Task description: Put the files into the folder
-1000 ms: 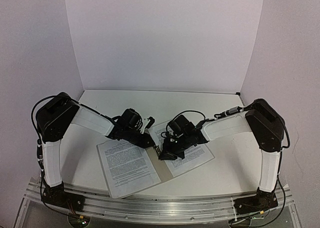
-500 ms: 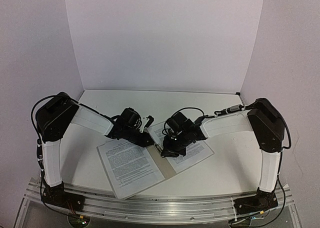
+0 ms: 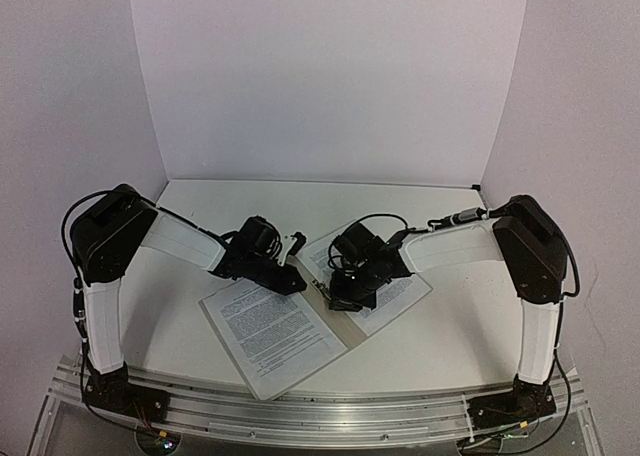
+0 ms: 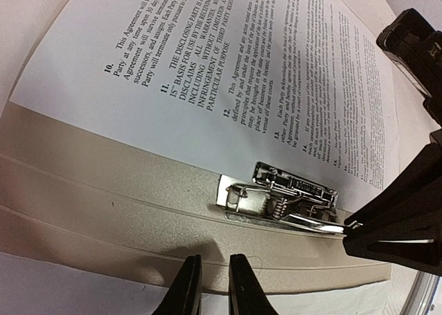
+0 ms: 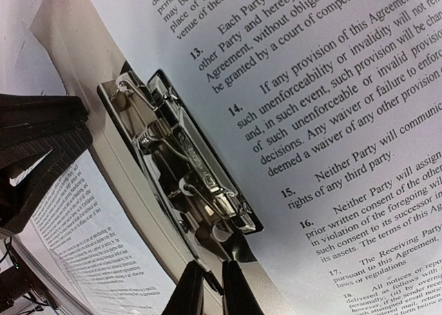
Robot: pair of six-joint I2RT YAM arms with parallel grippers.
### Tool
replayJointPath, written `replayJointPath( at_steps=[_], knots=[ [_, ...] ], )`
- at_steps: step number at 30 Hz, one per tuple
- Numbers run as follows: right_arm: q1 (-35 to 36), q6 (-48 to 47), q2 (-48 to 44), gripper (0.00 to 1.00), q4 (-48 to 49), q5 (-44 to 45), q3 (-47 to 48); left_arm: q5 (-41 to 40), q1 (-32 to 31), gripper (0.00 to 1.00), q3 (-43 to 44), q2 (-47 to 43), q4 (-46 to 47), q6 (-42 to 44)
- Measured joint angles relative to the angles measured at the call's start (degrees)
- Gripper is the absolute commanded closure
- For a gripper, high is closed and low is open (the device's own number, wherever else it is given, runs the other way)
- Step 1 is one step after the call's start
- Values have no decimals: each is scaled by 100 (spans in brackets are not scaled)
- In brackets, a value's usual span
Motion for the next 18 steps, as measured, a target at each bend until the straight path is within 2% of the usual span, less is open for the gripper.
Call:
replayJointPath(
  at_steps=[10,18],
  knots=[
    [-166,-63,-70,81,382,-356,-302,-13,2,86,-173,-74,160,4],
    [-431,-46,-173,97,1172,-1038,-780,-11,11,86,-203,-76,219,4]
  ],
)
